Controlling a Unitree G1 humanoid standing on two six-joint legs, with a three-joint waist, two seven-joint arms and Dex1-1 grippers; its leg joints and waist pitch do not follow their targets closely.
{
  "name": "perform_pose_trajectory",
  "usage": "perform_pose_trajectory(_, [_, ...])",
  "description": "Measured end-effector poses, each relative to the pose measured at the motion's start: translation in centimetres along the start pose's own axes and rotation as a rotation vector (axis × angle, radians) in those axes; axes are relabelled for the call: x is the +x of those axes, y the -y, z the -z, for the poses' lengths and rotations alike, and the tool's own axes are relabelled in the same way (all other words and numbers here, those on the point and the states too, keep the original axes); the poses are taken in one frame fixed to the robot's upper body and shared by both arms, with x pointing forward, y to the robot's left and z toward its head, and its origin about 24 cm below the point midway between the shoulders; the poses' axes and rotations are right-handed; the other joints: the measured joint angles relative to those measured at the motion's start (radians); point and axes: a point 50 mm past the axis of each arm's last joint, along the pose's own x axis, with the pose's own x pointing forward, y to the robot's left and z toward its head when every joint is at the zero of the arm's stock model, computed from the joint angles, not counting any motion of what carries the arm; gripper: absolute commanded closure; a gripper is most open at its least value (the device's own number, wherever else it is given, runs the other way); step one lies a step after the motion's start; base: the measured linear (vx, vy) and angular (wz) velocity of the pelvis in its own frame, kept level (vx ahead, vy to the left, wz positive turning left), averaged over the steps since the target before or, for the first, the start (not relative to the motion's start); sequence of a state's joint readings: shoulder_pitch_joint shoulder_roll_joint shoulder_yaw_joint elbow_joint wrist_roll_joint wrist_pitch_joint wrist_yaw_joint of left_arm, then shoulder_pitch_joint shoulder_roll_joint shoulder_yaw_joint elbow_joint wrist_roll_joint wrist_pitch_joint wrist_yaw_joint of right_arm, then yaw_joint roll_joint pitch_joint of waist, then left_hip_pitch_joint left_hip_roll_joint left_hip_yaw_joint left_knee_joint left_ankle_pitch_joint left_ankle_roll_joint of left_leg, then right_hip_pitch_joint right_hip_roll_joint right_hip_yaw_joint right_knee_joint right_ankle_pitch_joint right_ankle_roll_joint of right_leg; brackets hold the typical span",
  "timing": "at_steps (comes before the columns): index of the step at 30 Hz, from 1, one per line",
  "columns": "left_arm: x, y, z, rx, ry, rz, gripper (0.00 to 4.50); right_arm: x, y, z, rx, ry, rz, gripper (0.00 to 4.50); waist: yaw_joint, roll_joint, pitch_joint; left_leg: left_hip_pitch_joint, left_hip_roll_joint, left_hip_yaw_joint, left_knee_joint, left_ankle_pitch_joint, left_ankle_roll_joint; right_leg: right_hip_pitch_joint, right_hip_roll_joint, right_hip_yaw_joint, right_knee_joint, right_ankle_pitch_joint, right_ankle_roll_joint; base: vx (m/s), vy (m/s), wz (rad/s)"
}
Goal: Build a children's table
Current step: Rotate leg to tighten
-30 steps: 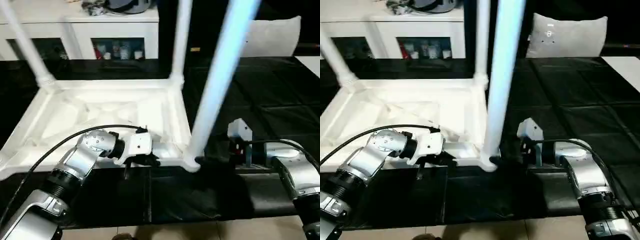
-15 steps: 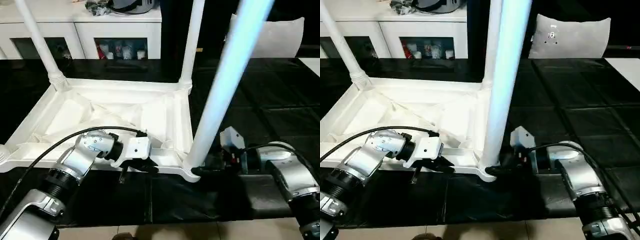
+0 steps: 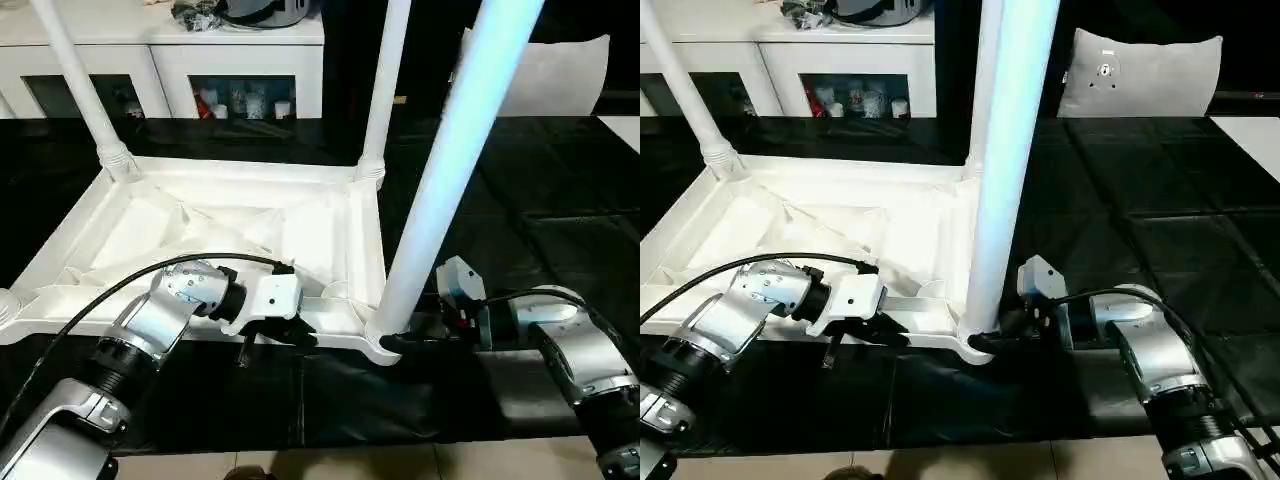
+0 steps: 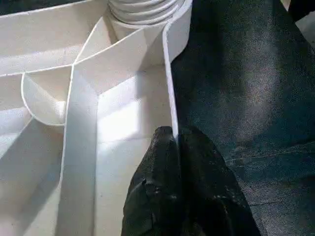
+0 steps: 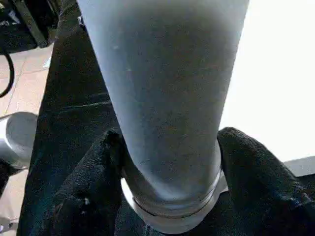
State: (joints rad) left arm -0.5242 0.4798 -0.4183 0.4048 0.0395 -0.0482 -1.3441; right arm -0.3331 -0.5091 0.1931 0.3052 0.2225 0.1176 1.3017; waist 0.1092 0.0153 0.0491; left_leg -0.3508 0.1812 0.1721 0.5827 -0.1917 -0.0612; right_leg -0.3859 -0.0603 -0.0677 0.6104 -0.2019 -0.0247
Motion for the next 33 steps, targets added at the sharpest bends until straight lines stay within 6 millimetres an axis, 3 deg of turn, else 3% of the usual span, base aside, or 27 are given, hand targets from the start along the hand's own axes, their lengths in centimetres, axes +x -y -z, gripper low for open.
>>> perform_pose_trajectory(2, [-0.2,0.0,0.3,-0.078,0.009,-0.057,4.50,0.9,0.2,0.1,0.041,0.042,0.069,1.89,-0.009,-0.001,0.000,0.001,0.000,0.000,0.000,0.000,0.000,0.000,0.000,0.000,0.001,0.001,-0.001,0.000,0.000,0.00])
perform_pose_trajectory(5, [-0.4,-0.2,0.8,-0.168,0.008,-0.147,4.50,2.4,0.7,0.2,0.135,0.104,0.209,1.89,-0.039,-0.001,0.000,0.001,0.000,0.001,0.001,0.001,-0.001,0.001,0.000,0.000,0.000,0.000,0.001,0.000,0.000,0.00])
perform_pose_trajectory(7, [0.2,-0.4,0.6,-0.207,0.016,-0.199,4.50,3.3,1.4,0.1,0.188,0.136,0.317,1.90,-0.061,-0.001,0.000,0.001,0.000,0.001,0.003,0.001,-0.001,0.002,0.000,0.001,0.000,-0.001,0.002,0.000,0.000,0.00])
perform_pose_trajectory(10, [1.4,-0.9,0.1,-0.239,0.032,-0.284,4.50,3.9,2.5,-0.2,0.236,0.146,0.466,1.93,-0.076,-0.002,0.000,0.002,0.000,0.001,0.004,0.001,-0.001,0.002,0.000,0.001,-0.001,-0.001,0.002,0.000,0.000,0.00])
perform_pose_trajectory(13, [2.6,-1.8,-0.5,-0.255,0.033,-0.374,4.50,4.6,3.5,-0.5,0.251,0.144,0.619,1.93,-0.075,-0.004,0.000,0.002,0.000,0.001,0.004,0.001,-0.001,0.002,0.000,0.001,0.000,-0.001,0.002,0.000,0.000,0.00])
perform_pose_trajectory(17, [3.2,-2.3,-1.0,-0.260,0.026,-0.420,4.50,4.9,4.0,-0.6,0.249,0.145,0.697,1.93,-0.072,-0.003,-0.001,0.001,0.000,0.000,0.004,0.001,-0.001,0.002,0.000,0.001,-0.001,-0.001,0.002,0.000,0.000,0.00])
perform_pose_trajectory(18, [3.3,-2.3,-1.1,-0.260,0.029,-0.426,4.50,4.8,4.0,-0.6,0.256,0.151,0.701,1.40,-0.071,-0.003,-0.001,0.001,0.000,0.000,0.004,0.001,-0.001,0.002,0.000,0.001,-0.001,-0.001,0.002,0.000,0.000,0.00])
perform_pose_trajectory(19, [3.4,-2.4,-1.1,-0.259,0.030,-0.431,4.50,4.7,4.1,-0.6,0.262,0.155,0.704,1.27,-0.069,-0.003,-0.001,0.001,0.000,0.000,0.004,0.001,-0.001,0.002,0.000,0.001,0.000,-0.001,0.002,0.000,0.000,0.00])
perform_pose_trajectory(24, [3.8,-2.3,-1.7,-0.229,0.040,-0.409,4.50,4.1,3.8,-0.5,0.285,0.169,0.700,0.91,-0.051,-0.003,0.000,0.000,0.000,0.000,0.001,0.000,0.000,0.001,0.000,0.001,-0.001,0.001,-0.001,0.000,0.000,0.00])
perform_pose_trajectory(33, [3.2,-2.0,-1.5,-0.147,0.030,-0.339,4.50,1.8,2.7,0.2,0.192,0.153,0.541,0.14,-0.033,-0.002,0.000,-0.003,-0.001,0.000,-0.003,0.000,0.000,-0.003,0.000,0.000,-0.001,0.000,0.000,0.000,0.000,0.00])
